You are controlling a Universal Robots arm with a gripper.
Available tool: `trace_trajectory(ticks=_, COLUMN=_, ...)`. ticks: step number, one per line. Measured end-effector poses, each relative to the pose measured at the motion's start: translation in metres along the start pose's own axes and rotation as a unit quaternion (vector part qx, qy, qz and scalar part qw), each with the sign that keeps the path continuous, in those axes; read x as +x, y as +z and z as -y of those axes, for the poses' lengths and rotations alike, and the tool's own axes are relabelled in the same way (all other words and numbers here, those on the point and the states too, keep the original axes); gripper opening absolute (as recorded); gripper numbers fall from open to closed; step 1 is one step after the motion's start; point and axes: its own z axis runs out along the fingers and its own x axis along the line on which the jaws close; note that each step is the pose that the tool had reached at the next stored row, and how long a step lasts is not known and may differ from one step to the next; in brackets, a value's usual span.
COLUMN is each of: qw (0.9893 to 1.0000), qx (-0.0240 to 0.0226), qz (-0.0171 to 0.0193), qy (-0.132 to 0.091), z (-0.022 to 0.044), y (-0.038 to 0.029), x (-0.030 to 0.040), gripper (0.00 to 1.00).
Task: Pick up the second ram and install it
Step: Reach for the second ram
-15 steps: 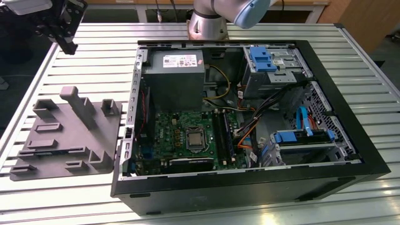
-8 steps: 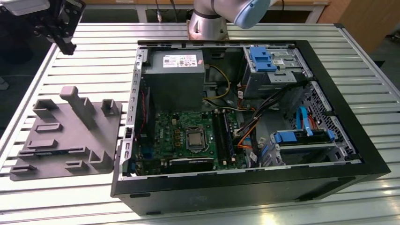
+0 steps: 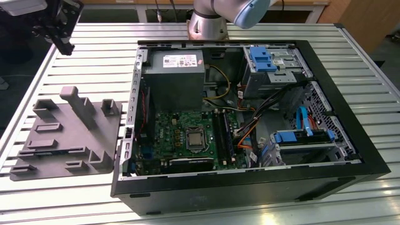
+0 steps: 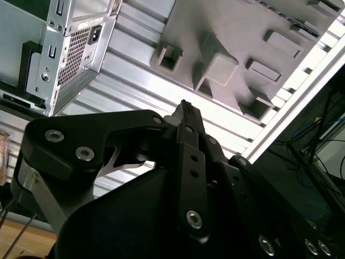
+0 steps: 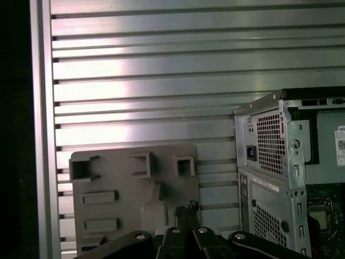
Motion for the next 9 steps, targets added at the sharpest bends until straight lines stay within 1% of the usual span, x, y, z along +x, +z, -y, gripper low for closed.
trace_trajectory(ticks=9, qw=1.0000, qx=0.0000, qz=0.0000, qy=0.000, z=0.0006, y=0.0000, x=0.0030, gripper=0.11)
